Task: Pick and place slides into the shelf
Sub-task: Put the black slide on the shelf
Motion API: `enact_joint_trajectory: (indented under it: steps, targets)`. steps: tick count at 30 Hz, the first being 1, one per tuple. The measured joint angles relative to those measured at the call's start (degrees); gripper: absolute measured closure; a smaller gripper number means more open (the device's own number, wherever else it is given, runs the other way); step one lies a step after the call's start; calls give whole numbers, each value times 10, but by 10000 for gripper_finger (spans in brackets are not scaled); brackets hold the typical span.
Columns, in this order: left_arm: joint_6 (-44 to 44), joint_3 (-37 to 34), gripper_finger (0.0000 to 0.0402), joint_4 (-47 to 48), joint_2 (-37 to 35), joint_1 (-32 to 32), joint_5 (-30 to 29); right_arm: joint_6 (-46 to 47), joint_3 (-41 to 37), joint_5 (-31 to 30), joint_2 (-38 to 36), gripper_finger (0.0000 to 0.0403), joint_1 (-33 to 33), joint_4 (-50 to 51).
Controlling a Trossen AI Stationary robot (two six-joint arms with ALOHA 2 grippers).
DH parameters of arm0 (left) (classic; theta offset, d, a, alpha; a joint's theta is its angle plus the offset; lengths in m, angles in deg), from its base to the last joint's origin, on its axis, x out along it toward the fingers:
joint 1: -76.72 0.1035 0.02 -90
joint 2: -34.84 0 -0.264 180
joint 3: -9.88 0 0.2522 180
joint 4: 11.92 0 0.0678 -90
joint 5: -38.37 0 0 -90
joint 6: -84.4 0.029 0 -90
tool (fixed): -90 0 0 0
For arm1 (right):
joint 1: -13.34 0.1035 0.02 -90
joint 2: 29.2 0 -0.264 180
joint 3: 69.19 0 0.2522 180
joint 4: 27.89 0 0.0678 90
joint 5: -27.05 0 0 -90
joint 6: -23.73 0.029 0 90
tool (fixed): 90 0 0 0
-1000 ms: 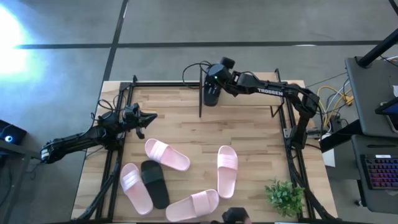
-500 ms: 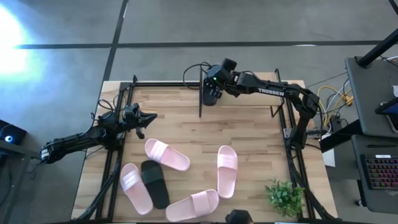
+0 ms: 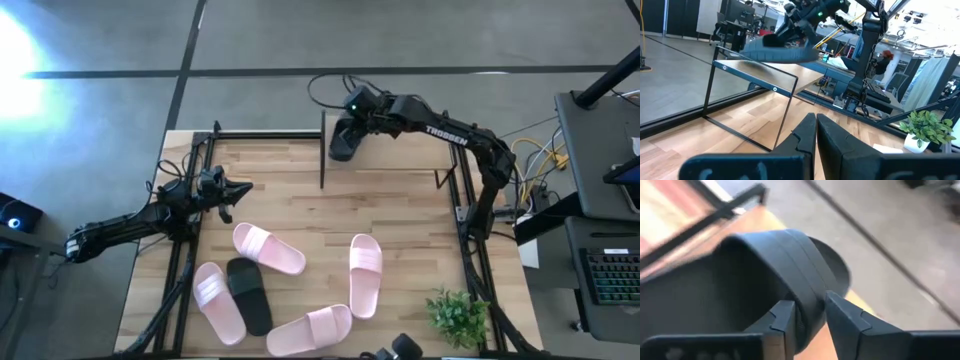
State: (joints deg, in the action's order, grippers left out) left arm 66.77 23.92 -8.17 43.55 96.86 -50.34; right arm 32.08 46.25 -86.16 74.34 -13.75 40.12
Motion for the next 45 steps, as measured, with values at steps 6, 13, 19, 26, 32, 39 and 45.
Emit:
enact_joint_trajectory:
  steps: [6, 13, 19, 26, 32, 39, 45]
  targets:
    - [0, 0, 402, 0, 0, 0, 0, -3, -20, -7, 1, 326, 0, 13]
    - [0, 0, 402, 0, 0, 0, 0, -86, -39, -25, 0, 302, 23, 14]
    - [0, 0, 402, 0, 0, 0, 0, -233, -47, -78, 2, 274, 46, -40]
    - [0, 0, 402, 0, 0, 0, 0, -244, -51, -84, 2, 255, 47, -116]
    - [0, 0, 402, 0, 0, 0, 0, -213, -53, -83, 2, 248, 48, -128]
    - [0, 0, 402, 0, 0, 0, 0, -167, -57, -70, 1, 248, 54, -72]
    - [0, 0, 402, 0, 0, 0, 0, -115, -55, -58, -29, 248, 57, -21]
